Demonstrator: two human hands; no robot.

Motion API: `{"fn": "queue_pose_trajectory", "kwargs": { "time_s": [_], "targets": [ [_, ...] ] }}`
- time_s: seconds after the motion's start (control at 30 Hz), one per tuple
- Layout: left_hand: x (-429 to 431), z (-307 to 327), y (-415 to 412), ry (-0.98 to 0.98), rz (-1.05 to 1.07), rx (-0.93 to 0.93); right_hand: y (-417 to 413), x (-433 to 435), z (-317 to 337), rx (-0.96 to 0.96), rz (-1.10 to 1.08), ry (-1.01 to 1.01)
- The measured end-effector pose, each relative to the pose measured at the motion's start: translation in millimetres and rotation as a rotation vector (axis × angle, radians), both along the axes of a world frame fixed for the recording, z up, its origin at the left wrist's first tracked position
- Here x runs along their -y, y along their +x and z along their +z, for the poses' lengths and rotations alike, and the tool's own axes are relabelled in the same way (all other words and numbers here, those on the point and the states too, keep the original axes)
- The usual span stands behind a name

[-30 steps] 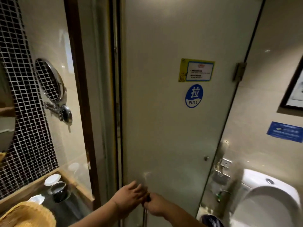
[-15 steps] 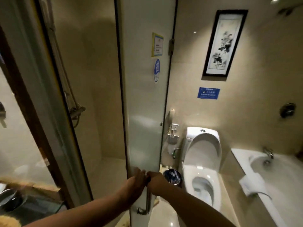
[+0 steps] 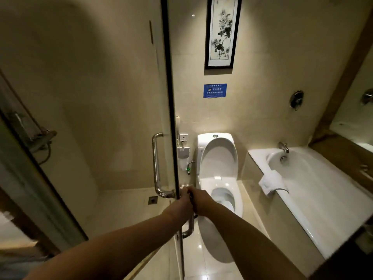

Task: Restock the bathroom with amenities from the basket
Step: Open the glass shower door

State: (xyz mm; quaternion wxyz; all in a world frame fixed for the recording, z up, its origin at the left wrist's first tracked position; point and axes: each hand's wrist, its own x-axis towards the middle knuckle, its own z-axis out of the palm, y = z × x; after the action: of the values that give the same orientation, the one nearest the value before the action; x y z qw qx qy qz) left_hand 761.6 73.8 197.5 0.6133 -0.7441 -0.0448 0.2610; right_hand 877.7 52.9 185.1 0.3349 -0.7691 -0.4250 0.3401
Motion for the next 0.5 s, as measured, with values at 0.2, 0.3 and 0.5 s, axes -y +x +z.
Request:
{"fn": "queue_pose_trajectory", "kwargs": {
  "time_s": [0.2, 0.3, 0.5],
  "targets": [
    [17.8, 10.6, 53.0, -0.306, 0.009, 0.004, 48.9, 16.1, -14.5, 0.180, 0.142, 0.087],
    [19.0, 13.9, 80.7, -0.373, -0.027, -0.023, 81.9, 26.3, -14.0, 0.317, 0.264, 0.067],
    [21.3, 13.3, 141.0, -0.433, -0.111, -0.005, 143.0, 47.7, 9.5, 0.416, 0.338, -0.021]
  ]
}}
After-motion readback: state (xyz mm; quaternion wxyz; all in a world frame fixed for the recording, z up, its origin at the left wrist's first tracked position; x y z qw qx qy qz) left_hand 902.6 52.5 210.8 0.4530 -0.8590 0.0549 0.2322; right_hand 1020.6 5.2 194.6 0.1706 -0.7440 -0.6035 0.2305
